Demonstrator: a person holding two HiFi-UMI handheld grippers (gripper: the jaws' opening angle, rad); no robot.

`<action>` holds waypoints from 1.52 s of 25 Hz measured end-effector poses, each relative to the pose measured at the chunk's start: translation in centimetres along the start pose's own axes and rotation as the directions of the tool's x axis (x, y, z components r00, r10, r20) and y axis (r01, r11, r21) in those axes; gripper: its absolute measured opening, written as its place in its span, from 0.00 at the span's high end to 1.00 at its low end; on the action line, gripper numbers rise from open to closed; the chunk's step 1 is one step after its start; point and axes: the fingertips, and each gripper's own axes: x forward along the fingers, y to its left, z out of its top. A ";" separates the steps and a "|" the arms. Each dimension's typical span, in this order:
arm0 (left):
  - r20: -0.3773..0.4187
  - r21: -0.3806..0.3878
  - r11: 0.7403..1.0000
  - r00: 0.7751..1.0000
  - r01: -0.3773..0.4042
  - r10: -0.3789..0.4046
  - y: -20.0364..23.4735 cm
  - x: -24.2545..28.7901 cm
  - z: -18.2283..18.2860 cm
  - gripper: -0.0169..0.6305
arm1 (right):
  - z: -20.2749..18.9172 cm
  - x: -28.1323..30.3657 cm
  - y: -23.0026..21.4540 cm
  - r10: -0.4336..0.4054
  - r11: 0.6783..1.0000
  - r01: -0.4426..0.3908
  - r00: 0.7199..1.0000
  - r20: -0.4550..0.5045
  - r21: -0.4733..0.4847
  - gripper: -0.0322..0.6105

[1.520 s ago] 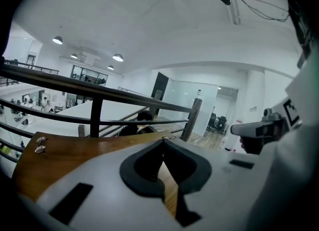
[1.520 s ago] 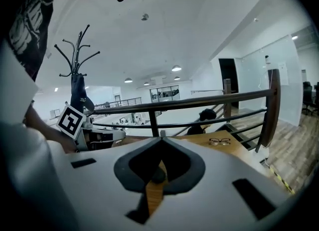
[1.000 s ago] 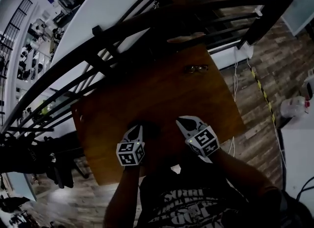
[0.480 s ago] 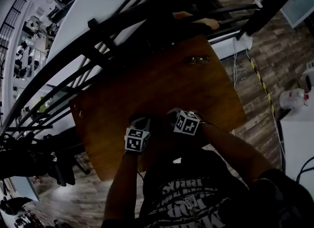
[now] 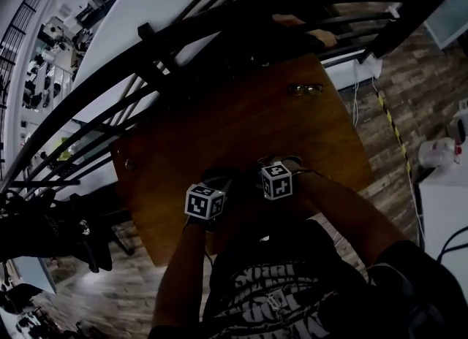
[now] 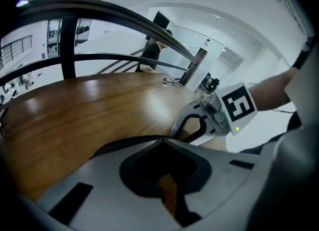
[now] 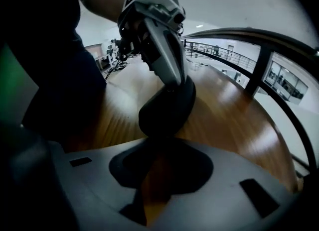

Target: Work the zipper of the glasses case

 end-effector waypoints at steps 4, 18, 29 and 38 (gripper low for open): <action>-0.005 -0.004 1.000 1.000 0.002 -0.002 -0.2 0.1 0.0 0.96 | -0.3 0.1 0.1 0.002 0.999 -0.002 1.000 0.003 -0.041 0.87; -0.112 0.165 0.985 0.993 0.048 -0.030 -1.8 0.6 -1.3 0.96 | 1.4 0.5 5.1 -0.041 0.955 0.026 0.998 0.045 0.296 0.95; -0.077 0.191 0.980 0.996 0.061 -0.047 -1.6 1.0 -1.1 0.96 | 0.7 1.0 4.2 -0.186 0.925 0.181 0.982 -0.017 0.334 0.95; -0.084 0.158 0.985 0.995 0.073 -0.060 -0.9 0.5 -2.2 0.96 | 0.7 2.0 0.5 -0.221 0.968 0.231 0.970 -0.103 0.101 0.95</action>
